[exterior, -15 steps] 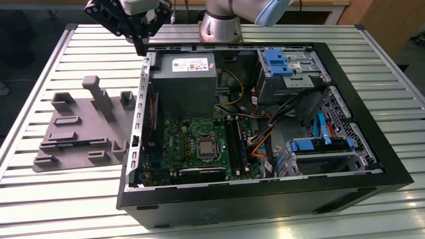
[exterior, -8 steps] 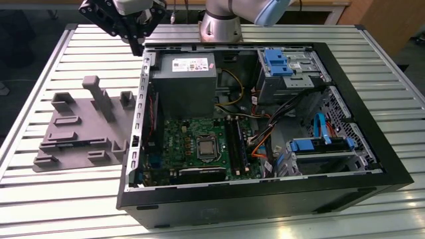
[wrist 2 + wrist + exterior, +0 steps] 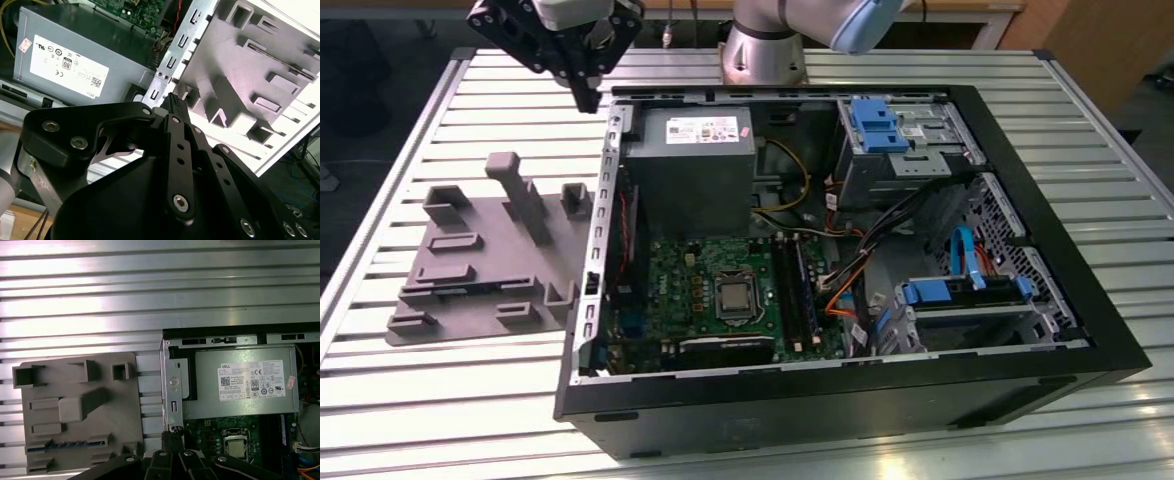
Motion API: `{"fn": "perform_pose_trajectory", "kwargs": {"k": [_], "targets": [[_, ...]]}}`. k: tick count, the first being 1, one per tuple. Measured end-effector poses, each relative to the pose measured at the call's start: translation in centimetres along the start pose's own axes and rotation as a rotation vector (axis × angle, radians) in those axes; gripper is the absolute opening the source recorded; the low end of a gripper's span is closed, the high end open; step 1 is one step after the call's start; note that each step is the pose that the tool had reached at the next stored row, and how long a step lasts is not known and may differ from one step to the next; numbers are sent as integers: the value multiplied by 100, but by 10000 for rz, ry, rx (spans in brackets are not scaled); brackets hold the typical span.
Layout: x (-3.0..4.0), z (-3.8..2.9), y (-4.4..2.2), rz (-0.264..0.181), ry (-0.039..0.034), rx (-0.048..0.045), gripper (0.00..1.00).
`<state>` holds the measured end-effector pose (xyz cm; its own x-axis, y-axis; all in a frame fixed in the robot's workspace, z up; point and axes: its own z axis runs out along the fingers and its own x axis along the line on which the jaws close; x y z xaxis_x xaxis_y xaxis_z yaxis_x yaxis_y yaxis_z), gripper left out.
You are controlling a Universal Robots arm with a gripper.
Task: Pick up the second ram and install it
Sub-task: 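Reach for the second ram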
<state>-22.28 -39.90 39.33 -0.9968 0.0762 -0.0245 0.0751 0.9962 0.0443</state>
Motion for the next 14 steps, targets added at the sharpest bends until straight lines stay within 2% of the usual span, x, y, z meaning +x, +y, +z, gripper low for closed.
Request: {"fn": "perform_pose_trajectory", "kwargs": {"k": [14], "targets": [[142,-4,-11,0,0,0,11]]}}
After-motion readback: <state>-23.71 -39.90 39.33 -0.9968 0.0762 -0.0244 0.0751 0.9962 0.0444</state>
